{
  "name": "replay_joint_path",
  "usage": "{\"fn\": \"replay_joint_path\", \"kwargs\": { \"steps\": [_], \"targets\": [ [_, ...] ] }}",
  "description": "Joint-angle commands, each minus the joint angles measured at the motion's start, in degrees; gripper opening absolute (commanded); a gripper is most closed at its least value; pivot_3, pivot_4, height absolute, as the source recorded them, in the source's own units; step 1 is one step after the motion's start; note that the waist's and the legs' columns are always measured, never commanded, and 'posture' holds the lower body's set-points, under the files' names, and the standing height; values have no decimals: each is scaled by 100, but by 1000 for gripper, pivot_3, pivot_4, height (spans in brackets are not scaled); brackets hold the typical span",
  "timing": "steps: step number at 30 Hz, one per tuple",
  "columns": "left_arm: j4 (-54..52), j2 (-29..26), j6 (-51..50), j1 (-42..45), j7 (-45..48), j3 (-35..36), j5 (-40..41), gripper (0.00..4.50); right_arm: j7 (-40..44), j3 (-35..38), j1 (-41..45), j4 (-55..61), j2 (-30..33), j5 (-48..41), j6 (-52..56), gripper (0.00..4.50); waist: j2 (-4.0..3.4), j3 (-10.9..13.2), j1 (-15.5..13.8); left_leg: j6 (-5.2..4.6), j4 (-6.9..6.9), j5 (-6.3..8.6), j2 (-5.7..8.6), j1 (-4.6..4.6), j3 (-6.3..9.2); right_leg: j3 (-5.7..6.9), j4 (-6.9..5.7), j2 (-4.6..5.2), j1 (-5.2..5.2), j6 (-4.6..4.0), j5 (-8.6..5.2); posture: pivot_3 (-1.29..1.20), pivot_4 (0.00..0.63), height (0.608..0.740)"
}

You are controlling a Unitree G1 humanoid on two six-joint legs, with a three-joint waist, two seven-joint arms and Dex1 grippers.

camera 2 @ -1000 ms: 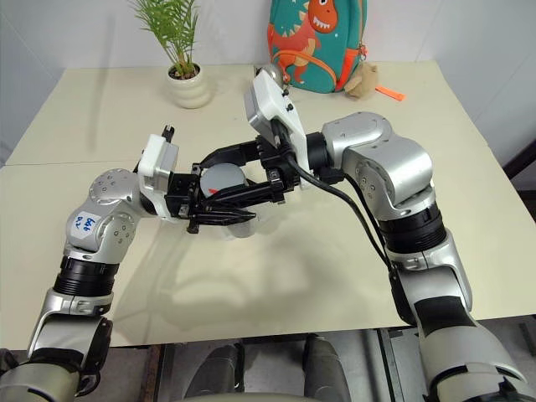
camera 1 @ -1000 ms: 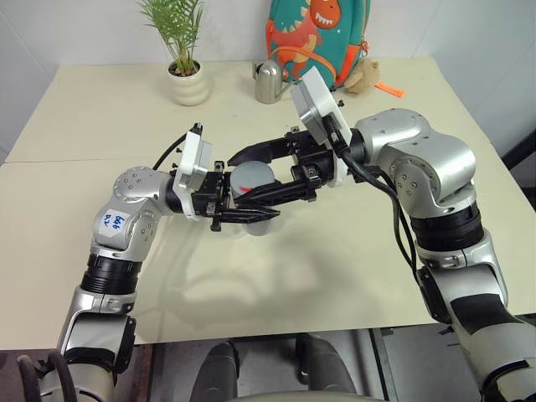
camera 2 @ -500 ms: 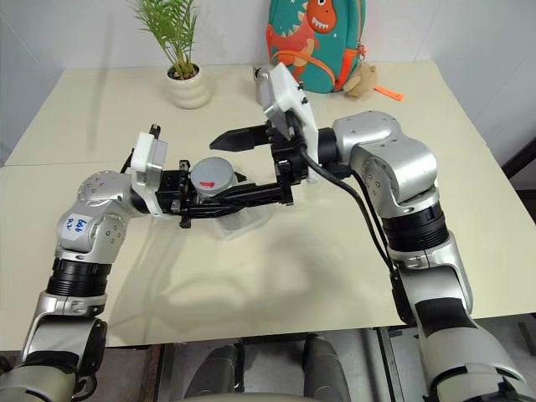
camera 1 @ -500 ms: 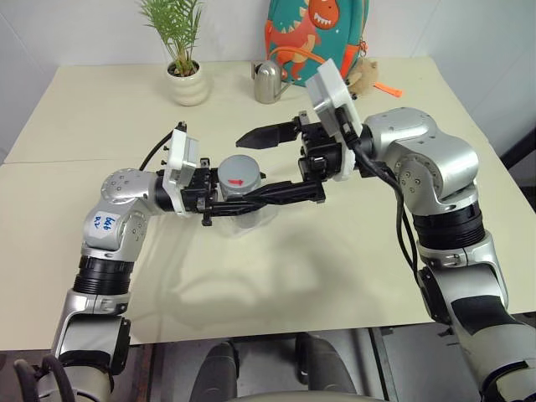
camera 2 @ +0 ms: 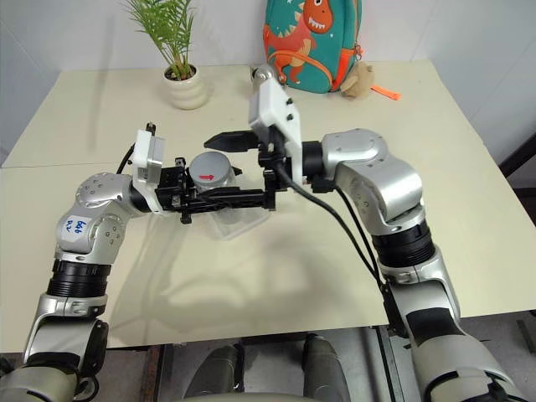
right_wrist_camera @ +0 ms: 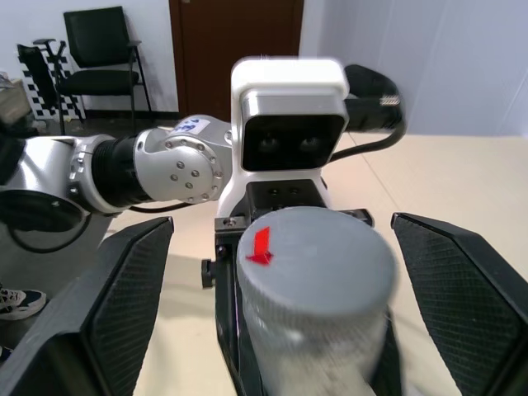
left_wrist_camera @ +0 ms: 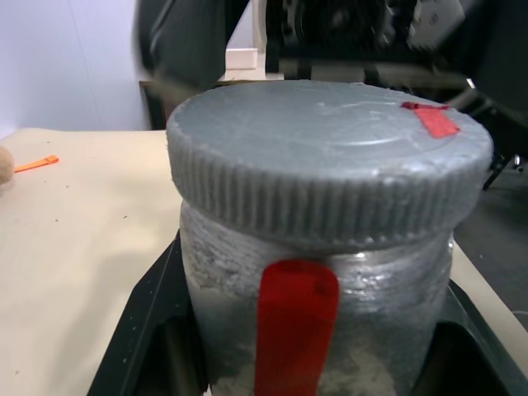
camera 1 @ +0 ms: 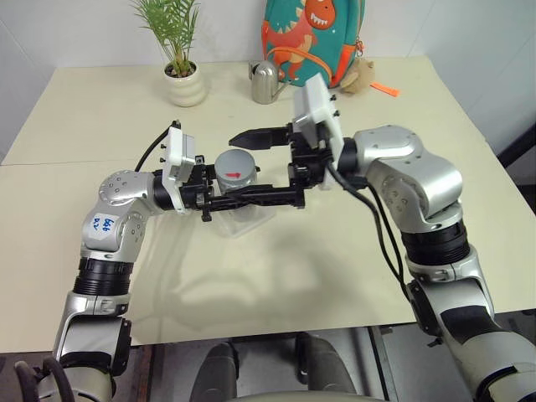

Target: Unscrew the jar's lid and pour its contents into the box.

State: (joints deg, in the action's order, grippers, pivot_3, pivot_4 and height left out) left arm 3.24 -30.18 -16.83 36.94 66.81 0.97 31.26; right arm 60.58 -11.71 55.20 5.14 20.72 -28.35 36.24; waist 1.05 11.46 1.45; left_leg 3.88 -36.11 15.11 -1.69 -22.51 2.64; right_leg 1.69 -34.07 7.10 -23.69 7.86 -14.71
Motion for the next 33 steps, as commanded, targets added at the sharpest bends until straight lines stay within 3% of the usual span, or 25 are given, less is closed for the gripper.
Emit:
{"fn": "replay_joint_path", "kwargs": {
  "steps": [1, 13, 26, 33],
  "targets": [
    [-257, 9, -20, -28, -2, -3, 30, 2008, -52, 30, 124, -2, -57, 64, -170, 4461, 0, 0, -2, 0, 0, 0, 0, 0, -1, -2, 0, 0, 0, 0, 0, 0, 150, 740],
    [-311, 5, -26, -82, -31, 22, 39, 2008, 91, 319, 488, -784, -147, 110, -606, 4461, 0, 0, 0, -1, 1, 0, 0, 5, -8, -22, 0, -10, 0, 3, 2, 0, 150, 740],
    [-182, 19, 149, -63, -77, 85, -17, 2008, 536, 850, 80, -1082, 1022, 1, -660, 4461, 0, 0, -77, -2, 0, 1, 0, 6, -17, -30, 7, -12, 0, 8, 4, 0, 150, 740],
    [-67, 5, 252, -9, -65, 116, -66, 2008, 753, 958, 7, -1067, 992, -213, -632, 4461, 0, 0, 0, -3, 1, 2, -7, 11, -28, -45, 7, -22, -2, 8, 4, 0, 150, 740]
  ]
}}
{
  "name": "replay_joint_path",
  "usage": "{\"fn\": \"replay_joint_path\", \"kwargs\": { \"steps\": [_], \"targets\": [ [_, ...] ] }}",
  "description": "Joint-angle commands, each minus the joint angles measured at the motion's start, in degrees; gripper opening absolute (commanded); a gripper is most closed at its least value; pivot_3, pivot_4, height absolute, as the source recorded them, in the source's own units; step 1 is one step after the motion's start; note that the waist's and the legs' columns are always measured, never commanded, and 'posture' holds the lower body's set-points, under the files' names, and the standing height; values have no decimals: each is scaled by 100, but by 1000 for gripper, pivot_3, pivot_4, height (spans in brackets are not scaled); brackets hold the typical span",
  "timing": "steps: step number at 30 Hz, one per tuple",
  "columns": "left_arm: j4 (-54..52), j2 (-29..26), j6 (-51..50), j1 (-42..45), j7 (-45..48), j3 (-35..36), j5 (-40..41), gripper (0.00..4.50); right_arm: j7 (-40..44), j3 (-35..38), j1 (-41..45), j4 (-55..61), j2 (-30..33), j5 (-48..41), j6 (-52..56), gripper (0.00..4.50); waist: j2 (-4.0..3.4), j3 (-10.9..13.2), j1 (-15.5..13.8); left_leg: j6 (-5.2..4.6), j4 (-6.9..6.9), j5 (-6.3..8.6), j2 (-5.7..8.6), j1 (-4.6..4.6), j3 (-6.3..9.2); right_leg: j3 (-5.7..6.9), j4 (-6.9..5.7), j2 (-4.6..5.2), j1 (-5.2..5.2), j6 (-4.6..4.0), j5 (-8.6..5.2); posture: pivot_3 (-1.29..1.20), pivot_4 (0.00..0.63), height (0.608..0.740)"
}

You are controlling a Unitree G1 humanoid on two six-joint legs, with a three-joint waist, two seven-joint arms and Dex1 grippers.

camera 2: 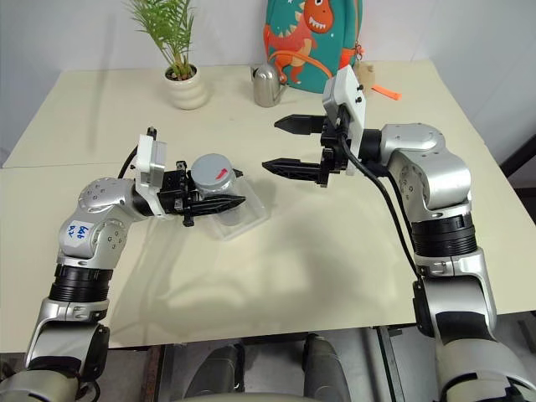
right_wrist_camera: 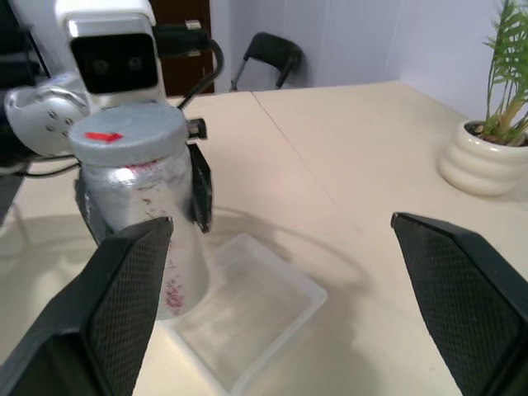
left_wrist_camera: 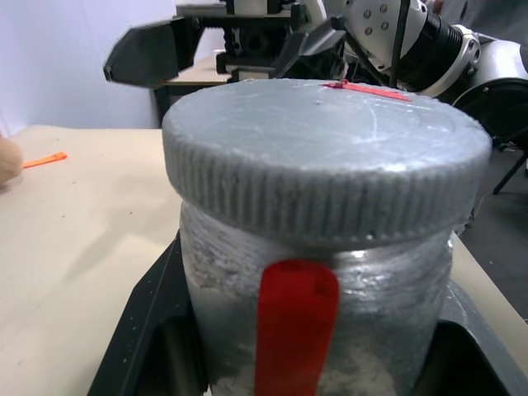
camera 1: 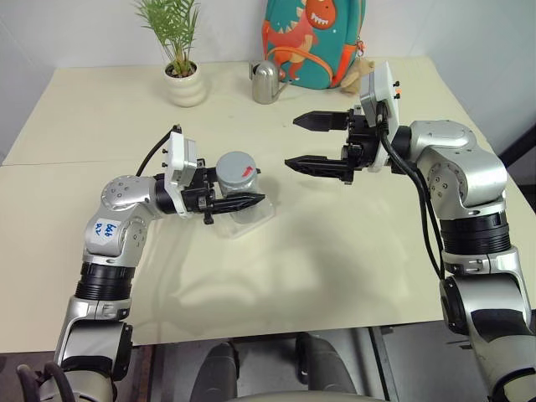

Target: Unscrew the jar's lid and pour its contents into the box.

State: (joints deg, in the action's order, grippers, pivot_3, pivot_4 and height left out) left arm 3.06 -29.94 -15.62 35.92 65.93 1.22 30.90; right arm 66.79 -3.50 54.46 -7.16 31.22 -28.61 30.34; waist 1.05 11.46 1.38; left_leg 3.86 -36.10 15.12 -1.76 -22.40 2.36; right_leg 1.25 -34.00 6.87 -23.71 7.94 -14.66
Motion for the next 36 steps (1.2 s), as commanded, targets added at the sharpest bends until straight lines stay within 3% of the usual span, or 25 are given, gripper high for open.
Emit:
{"fn": "replay_joint_path", "kwargs": {
  "steps": [1, 10, 20, 28, 36],
  "targets": [
    [-30, -21, 138, 105, 26, 86, -35, 2008, 166, 118, 87, 180, -89, -207, -45, 4461, 0, 0, 10, 0, -1, 0, 0, 0, -1, -1, 0, 0, 0, 1, 1, 0, 150, 740],
    [-7, 29, 141, 111, 24, 22, -101, 2008, -583, -574, 197, 863, -1042, -29, 395, 4461, 0, 0, 13, 2, -2, -1, -2, 4, -1, -6, -7, -3, 0, 1, 1, 0, 150, 740],
    [178, 67, 180, 284, 109, 18, -184, 2008, -906, -740, 374, 526, -1384, 360, 166, 4461, 0, 0, -61, -1, -6, 1, -2, 2, 0, -5, -8, -4, 0, 1, 2, 0, 150, 740],
    [127, 63, 196, 206, 96, 22, -190, 2008, -832, -413, 255, 233, -1006, 483, -228, 4461, 0, 0, -61, -1, -4, 1, -2, 2, 0, -5, -6, -4, 0, 1, 2, 0, 150, 740],
    [174, 88, 255, 167, 58, 81, -172, 2008, -582, 257, -149, 72, -89, 173, -210, 4461, 1, 0, -166, -1, -7, 1, -1, -3, -1, -3, 1, -3, 1, 3, 3, 0, 150, 740]
  ]
}}
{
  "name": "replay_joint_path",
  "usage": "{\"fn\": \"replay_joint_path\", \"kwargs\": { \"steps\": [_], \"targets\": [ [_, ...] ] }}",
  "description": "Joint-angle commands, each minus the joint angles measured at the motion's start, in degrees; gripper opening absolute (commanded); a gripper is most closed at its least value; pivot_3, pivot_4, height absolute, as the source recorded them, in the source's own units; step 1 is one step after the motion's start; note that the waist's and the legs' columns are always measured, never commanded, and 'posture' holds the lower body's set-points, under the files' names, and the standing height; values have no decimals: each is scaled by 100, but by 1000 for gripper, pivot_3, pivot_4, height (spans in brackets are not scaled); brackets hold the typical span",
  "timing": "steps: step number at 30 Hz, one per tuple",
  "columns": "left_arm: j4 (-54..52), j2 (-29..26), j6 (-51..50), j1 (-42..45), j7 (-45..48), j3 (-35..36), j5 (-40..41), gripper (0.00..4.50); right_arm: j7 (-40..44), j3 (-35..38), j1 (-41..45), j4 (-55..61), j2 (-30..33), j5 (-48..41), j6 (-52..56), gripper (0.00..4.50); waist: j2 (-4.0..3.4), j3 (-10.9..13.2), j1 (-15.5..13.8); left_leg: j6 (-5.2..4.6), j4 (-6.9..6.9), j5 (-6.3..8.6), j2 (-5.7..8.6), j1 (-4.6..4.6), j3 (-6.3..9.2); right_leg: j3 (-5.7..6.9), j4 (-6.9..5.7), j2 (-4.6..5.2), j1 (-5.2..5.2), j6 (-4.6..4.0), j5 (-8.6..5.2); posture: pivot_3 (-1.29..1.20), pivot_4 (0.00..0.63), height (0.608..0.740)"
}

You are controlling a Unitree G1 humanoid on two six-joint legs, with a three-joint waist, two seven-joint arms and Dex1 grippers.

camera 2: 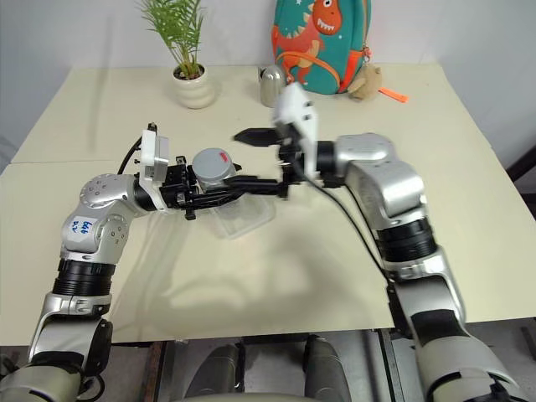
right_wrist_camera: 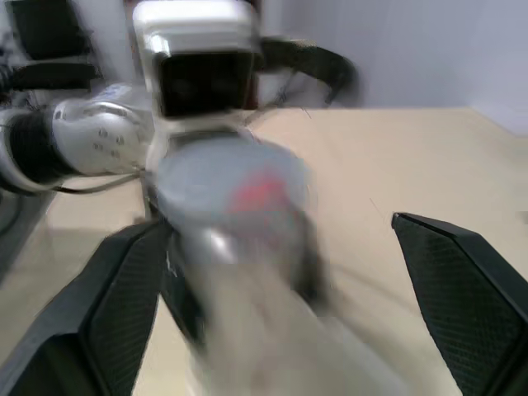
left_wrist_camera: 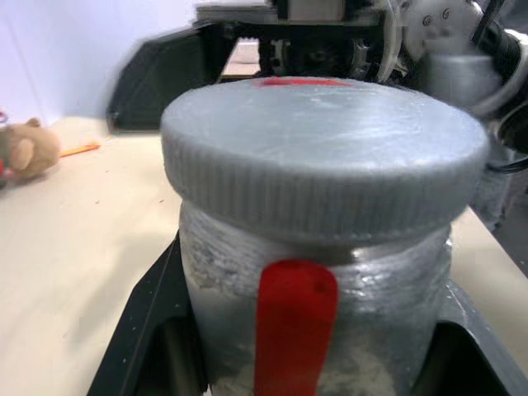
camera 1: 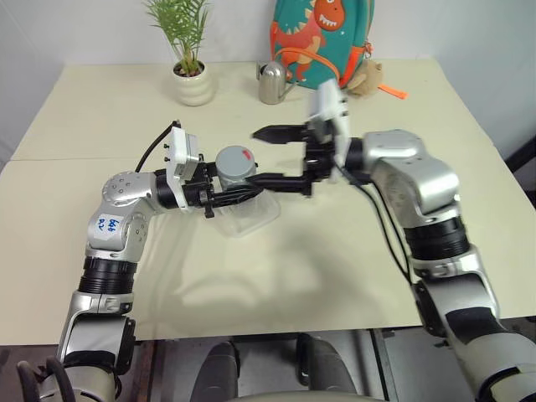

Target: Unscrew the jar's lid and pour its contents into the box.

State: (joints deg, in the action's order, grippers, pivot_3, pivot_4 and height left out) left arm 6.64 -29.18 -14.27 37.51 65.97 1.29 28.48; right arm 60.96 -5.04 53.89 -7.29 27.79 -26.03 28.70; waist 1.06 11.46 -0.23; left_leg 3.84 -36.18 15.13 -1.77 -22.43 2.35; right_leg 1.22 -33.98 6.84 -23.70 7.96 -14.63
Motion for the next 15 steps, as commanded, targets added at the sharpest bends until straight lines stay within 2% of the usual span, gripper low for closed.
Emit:
{"fn": "replay_joint_path", "kwargs": {
  "steps": [1, 6, 15],
  "targets": [
    [-182, 0, 119, -14, 66, 82, 68, 2008, 50, 471, -189, 127, 366, -108, -28, 4461, 0, 0, 13, 0, 1, 0, 0, 0, -1, -1, 2, 0, 0, 0, 0, 0, 150, 740],
    [-175, -59, 89, -42, 75, 114, 58, 2008, 164, 541, -457, 609, 473, -360, 222, 4461, -1, 0, 130, -1, 9, 0, -4, 7, -8, -11, 3, -7, -2, 0, 0, 0, 150, 740],
    [-148, 9, 16, 9, -67, 63, 28, 2008, -380, 64, -401, 1374, -418, -485, 447, 4461, -1, 0, 169, -2, 1, 1, -5, 13, -8, -17, -10, -7, 0, 0, 1, 0, 150, 740]
  ]
}}
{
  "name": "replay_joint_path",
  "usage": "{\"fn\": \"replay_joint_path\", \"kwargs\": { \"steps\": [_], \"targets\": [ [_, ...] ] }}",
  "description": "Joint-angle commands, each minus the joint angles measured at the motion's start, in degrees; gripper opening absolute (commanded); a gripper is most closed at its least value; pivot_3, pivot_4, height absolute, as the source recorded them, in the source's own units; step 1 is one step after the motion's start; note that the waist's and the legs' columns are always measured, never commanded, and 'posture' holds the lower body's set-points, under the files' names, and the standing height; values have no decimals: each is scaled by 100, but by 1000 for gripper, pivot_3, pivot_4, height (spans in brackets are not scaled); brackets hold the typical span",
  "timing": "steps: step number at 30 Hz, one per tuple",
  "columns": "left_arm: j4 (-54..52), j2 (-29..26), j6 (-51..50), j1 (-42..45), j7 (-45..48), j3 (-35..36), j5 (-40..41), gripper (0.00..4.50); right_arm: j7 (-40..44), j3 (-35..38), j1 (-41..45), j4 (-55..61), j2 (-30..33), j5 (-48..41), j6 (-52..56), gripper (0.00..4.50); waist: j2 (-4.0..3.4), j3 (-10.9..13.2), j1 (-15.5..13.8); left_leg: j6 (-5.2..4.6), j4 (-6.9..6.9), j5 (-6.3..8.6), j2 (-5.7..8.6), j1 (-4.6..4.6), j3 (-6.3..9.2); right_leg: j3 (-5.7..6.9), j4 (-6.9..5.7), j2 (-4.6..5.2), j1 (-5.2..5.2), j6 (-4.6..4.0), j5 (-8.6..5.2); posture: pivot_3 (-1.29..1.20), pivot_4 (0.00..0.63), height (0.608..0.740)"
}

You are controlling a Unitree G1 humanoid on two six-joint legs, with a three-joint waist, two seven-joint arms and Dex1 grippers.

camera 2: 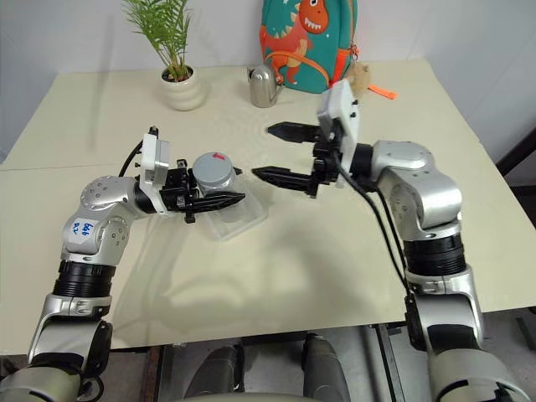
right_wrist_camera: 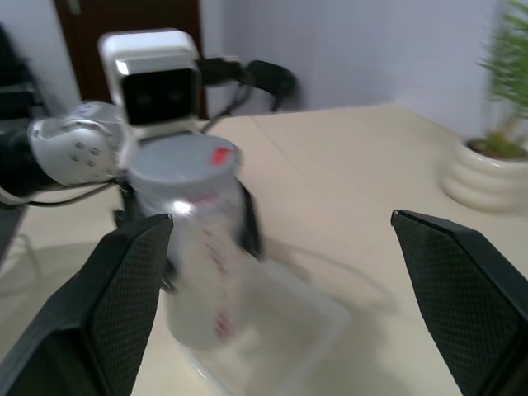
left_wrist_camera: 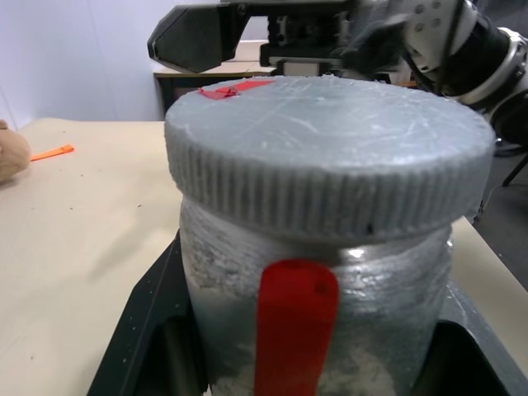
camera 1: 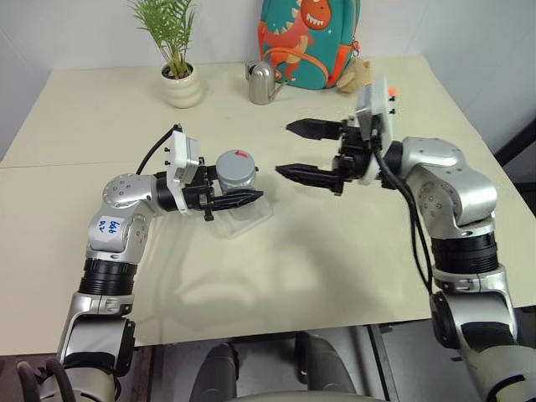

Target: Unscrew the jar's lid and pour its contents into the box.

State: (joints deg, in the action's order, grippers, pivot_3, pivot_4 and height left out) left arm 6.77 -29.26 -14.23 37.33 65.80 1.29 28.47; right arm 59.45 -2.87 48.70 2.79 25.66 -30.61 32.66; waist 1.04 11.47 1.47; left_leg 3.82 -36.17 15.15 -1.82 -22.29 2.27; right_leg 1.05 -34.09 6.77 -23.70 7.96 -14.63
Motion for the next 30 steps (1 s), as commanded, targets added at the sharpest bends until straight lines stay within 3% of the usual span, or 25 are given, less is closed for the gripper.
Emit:
{"fn": "replay_joint_path", "kwargs": {
  "steps": [1, 7, 15, 30],
  "targets": [
    [-174, 17, -3, 18, -60, 60, 35, 2008, -313, -209, 123, 423, -281, -15, 92, 4461, 0, 0, -1, 0, -1, 0, 0, 0, 0, 0, 1, 0, 1, 0, 1, 0, 150, 740],
    [-226, 58, -55, -3, -58, 7, 57, 2008, -639, -654, 243, 437, -663, 198, 171, 4461, 0, 0, -20, 0, 0, 0, 0, -3, 0, 0, 3, 0, 0, 0, 1, 0, 150, 740],
    [-180, 153, -50, 18, 5, -71, 34, 2008, -812, -727, 663, -148, -980, 490, -8, 4461, 0, 0, -3, -1, 1, 1, 0, -1, 0, 0, 1, 0, -1, 0, 1, 0, 150, 740],
    [-200, 100, -23, -81, 102, -80, 23, 2008, -521, -382, 448, -202, -387, 429, 31, 4461, 0, 0, -4, -3, 2, 2, 0, -2, 0, 0, 2, 0, -1, 0, 1, 0, 150, 740]
  ]
}}
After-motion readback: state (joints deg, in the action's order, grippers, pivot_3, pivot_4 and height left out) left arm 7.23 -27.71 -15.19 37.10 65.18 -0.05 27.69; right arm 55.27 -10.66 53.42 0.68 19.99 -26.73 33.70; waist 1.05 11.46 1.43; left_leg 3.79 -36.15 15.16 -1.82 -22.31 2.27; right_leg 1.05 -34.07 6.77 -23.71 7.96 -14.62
